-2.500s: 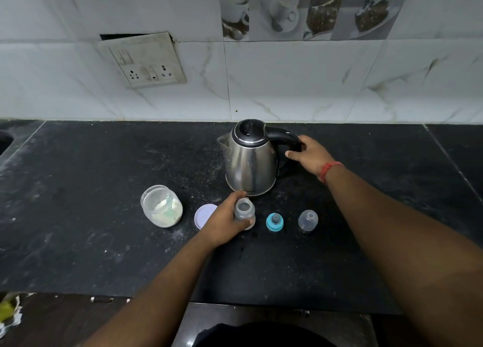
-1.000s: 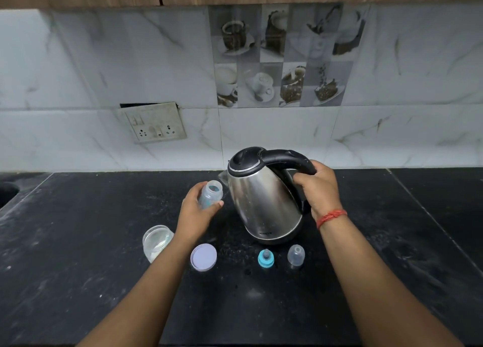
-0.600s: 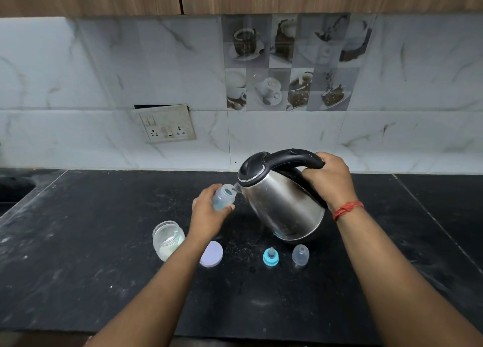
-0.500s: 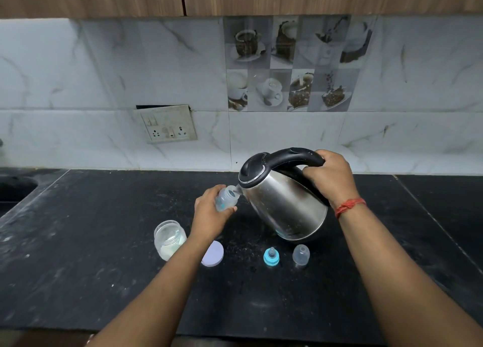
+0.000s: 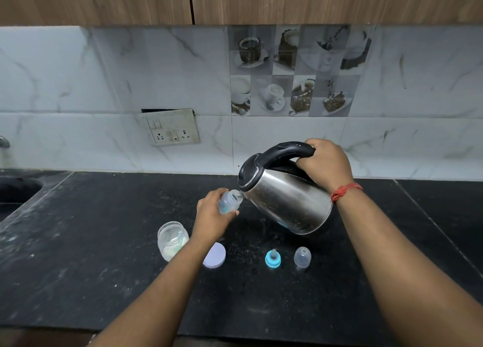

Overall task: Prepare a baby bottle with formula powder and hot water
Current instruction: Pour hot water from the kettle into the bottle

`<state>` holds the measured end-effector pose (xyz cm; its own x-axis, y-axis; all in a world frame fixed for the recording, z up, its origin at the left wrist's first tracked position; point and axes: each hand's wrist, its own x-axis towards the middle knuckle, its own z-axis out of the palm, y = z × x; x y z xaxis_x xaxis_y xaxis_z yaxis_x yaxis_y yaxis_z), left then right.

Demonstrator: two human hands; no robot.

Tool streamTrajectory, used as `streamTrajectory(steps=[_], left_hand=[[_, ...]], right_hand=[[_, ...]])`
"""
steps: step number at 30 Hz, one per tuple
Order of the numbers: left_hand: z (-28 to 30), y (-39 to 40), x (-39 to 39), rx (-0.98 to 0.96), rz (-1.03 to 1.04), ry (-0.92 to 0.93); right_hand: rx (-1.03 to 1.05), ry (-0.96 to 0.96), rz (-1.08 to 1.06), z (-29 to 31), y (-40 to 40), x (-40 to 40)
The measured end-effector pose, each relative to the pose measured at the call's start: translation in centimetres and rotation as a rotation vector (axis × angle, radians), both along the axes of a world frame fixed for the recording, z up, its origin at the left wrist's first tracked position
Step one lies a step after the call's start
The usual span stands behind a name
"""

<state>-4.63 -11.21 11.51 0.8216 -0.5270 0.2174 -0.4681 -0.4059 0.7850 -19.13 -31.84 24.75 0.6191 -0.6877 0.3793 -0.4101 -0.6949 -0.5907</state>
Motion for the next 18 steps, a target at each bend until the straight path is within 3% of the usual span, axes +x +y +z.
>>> streamTrajectory(steps=[18], left_hand=[[0.5,0.0,-0.1,-0.001,-0.055,0.008]], right_hand=[[-0.187,0.086,-0.002,3.1,1.0,0.8]])
